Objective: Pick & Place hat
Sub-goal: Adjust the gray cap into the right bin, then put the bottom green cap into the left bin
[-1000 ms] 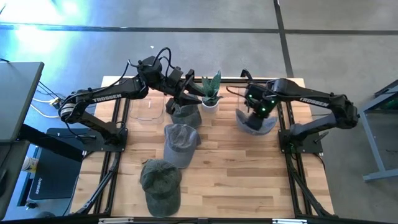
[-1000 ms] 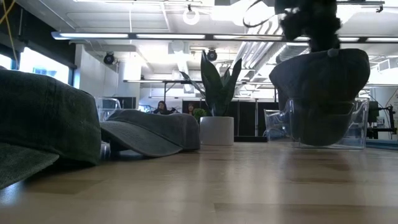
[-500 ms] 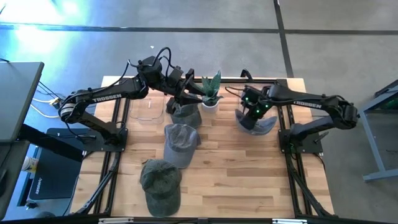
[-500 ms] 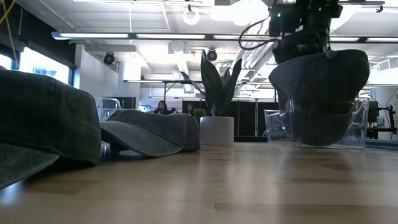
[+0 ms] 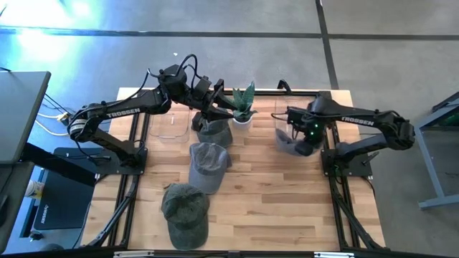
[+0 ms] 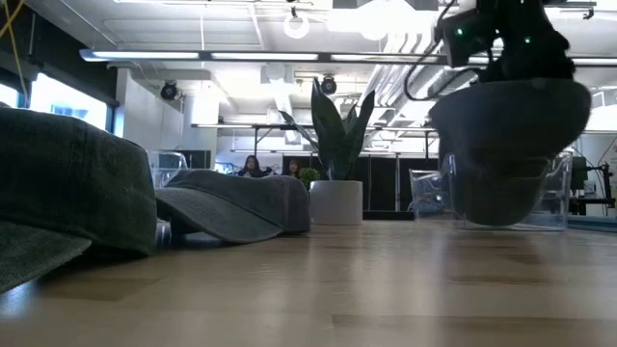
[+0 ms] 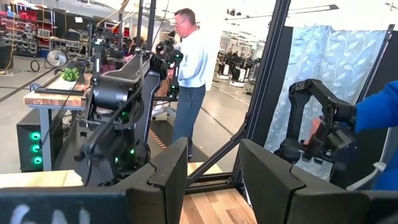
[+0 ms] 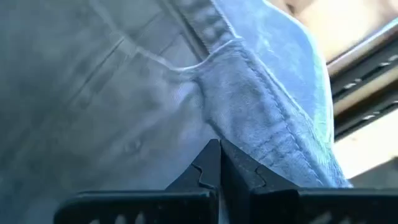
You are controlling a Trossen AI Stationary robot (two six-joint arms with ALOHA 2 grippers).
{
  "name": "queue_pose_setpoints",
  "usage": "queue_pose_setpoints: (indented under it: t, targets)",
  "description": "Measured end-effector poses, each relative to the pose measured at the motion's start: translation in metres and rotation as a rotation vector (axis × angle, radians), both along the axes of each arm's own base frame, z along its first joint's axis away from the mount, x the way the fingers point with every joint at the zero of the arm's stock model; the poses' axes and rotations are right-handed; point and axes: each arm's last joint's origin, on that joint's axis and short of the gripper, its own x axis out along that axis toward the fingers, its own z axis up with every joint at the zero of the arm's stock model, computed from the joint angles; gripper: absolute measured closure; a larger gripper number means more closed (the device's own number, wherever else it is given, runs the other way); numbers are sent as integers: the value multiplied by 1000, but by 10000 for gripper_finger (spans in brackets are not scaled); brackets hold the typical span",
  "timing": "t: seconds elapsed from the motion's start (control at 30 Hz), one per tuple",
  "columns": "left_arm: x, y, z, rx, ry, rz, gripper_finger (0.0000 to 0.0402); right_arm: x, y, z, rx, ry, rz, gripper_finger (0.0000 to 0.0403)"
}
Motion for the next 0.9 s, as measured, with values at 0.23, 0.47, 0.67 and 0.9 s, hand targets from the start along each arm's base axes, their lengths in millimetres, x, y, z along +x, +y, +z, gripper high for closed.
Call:
queue_pose_setpoints:
  t: [0.23, 0.47, 0.67, 0.9]
  targets:
    - [0, 0, 0, 0, 0, 0, 259, -1, -3, 1, -101, 41, 70, 397]
    - [0, 0, 0, 0, 1, -1, 259, 9, -8, 31, -161, -70, 75, 401]
    - [-1, 1, -10, -48, 121, 50, 259, 23, -13, 74, -281, -282, 60, 398]
    - [-23, -20, -24, -122, 525, 10, 259, 63, -5, 115, -433, -796, 111, 397]
